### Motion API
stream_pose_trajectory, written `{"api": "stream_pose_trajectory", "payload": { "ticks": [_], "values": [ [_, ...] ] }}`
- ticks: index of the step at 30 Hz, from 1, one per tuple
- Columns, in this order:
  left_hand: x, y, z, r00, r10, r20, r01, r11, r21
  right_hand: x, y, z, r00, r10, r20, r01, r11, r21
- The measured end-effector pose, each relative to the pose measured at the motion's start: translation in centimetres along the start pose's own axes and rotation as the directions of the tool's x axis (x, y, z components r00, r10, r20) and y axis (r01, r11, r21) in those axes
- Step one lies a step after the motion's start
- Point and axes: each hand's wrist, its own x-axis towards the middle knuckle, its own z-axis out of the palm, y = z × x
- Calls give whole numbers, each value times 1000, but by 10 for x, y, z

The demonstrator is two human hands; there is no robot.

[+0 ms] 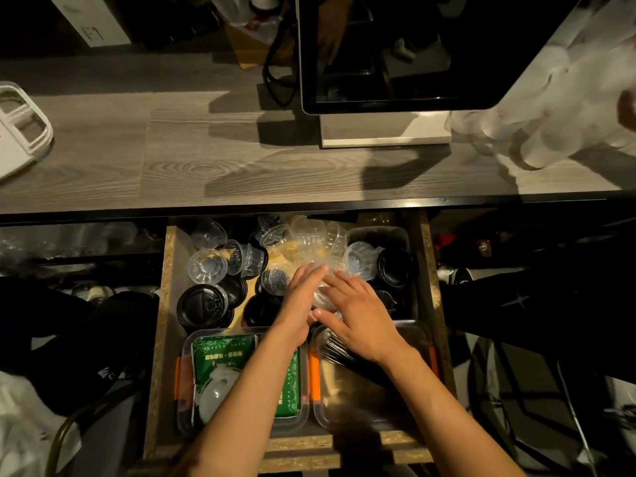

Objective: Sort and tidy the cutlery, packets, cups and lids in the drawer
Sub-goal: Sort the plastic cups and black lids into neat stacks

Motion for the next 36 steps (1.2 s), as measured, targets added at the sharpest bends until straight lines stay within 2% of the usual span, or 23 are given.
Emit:
{"api": "stream_pose_trajectory", "payload": {
  "ticks": [4, 5, 7, 9, 11, 12, 13, 16, 20, 22, 24, 29, 33, 36],
  "values": [
    [5, 1, 5, 1000, 7, -12, -7, 1000, 12, 0, 7, -4, 998, 29, 60, -39, 984, 174],
    [5, 1, 5, 1000, 3, -28, -3, 1000, -2, 0, 9, -5, 999, 29, 40, -39, 956, 291],
    [6, 2, 5, 999, 11, -46, -13, 999, -45, -1, 12, -8, 988, 117, -105, -35, 813, 582],
    [9, 3, 3, 997, 20, -74, -27, 996, -89, 0, 16, -13, 889, 374, -264, -70, 680, 730],
    [12, 4, -3, 992, 16, -128, -35, 989, -142, 7, 29, -12, 731, 591, -342, -227, 683, 694],
    [14, 3, -6, 988, 19, -152, -44, 986, -159, 13, 36, -10, 696, 632, -340, -321, 698, 640],
    [15, 2, -8, 984, 24, -174, -53, 985, -166, 21, 44, -4, 704, 641, -305, -400, 713, 576],
    [14, 1, -11, 976, 28, -217, -66, 984, -167, 43, 60, 16, 798, 584, -149, -496, 777, 387],
    [6, -2, -18, 974, 19, -227, -63, 980, -187, 56, 66, 35, 846, 529, -70, -518, 845, 133],
    [2, -3, -23, 971, 23, -239, -73, 977, -202, 53, 64, 32, 861, 502, -83, -486, 860, 156],
    [-2, -2, -28, 967, 21, -253, -74, 977, -201, 45, 58, 24, 865, 478, -155, -428, 863, 269],
    [-14, 2, -31, 959, -3, -284, -60, 975, -214, 24, 14, -6, 823, 470, -318, -236, 793, 561],
    [-30, 12, -32, 967, 5, -256, -67, 970, -233, 11, -30, -21, 867, 325, -377, -95, 852, 515],
    [-46, 23, -36, 983, -9, -185, -49, 951, -304, 8, -57, -21, 924, 140, -355, -22, 948, 317]
  ]
}}
